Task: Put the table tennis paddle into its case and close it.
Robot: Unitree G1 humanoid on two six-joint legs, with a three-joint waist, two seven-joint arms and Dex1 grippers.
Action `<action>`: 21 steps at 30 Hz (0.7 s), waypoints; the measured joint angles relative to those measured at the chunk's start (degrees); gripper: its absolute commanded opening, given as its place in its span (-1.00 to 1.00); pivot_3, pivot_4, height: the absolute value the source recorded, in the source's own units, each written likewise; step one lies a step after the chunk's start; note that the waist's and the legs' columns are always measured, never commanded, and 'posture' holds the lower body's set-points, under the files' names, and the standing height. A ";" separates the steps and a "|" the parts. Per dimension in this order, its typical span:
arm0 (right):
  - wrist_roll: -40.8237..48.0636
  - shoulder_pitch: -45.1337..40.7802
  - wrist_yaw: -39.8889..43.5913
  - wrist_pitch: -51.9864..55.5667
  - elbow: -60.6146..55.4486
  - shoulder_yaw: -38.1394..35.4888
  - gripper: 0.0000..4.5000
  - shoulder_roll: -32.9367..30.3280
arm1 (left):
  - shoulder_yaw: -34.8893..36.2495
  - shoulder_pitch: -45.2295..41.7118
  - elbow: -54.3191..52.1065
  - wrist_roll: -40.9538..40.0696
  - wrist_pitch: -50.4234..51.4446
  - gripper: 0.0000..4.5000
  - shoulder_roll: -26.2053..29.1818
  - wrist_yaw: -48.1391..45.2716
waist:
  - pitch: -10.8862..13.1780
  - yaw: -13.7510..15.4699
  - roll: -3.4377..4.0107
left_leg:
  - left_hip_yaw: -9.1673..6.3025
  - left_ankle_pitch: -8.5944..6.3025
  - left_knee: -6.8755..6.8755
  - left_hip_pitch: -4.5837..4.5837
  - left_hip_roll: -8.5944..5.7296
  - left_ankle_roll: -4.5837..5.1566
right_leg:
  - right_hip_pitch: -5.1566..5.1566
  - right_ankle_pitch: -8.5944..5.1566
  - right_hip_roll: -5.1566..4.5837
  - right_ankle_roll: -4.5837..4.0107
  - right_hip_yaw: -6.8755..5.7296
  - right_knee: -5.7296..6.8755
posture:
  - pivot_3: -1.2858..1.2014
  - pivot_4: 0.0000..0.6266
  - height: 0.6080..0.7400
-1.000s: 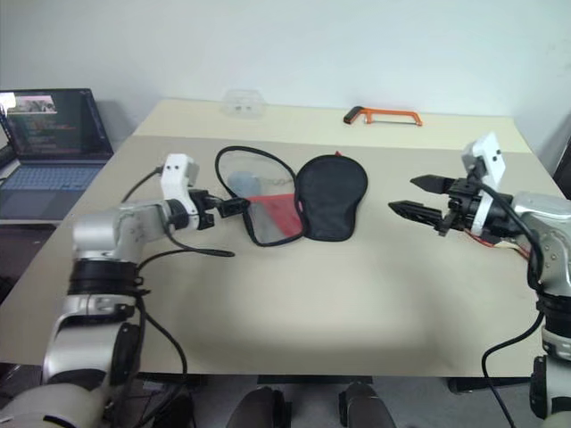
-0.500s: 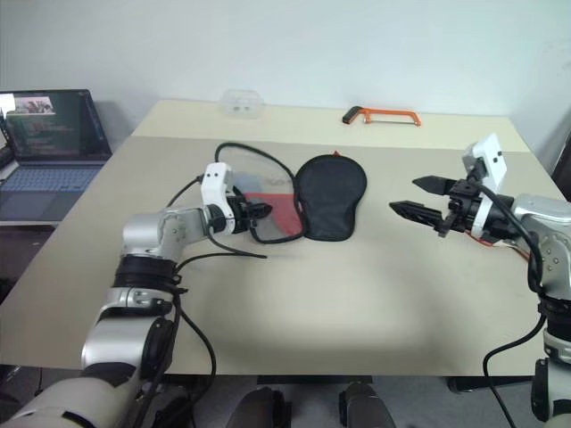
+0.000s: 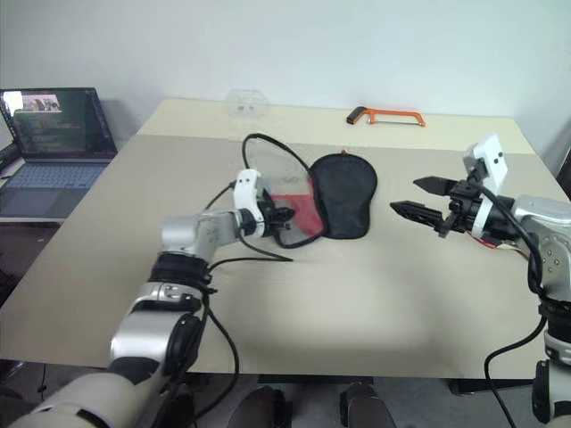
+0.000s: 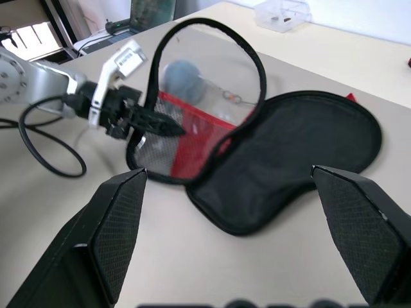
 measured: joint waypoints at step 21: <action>1.17 2.53 -2.33 0.65 -2.88 -2.29 1.00 -1.19 | -2.37 3.78 -9.94 0.67 5.52 -0.98 -2.86 0.00 | 0.00 -0.35 0.00 | -0.06 0.01 -0.03 0.04 0.01 -0.02 | 0.00 0.00 0.00 0.01 0.04 0.01 | 0.03 -0.52 1.00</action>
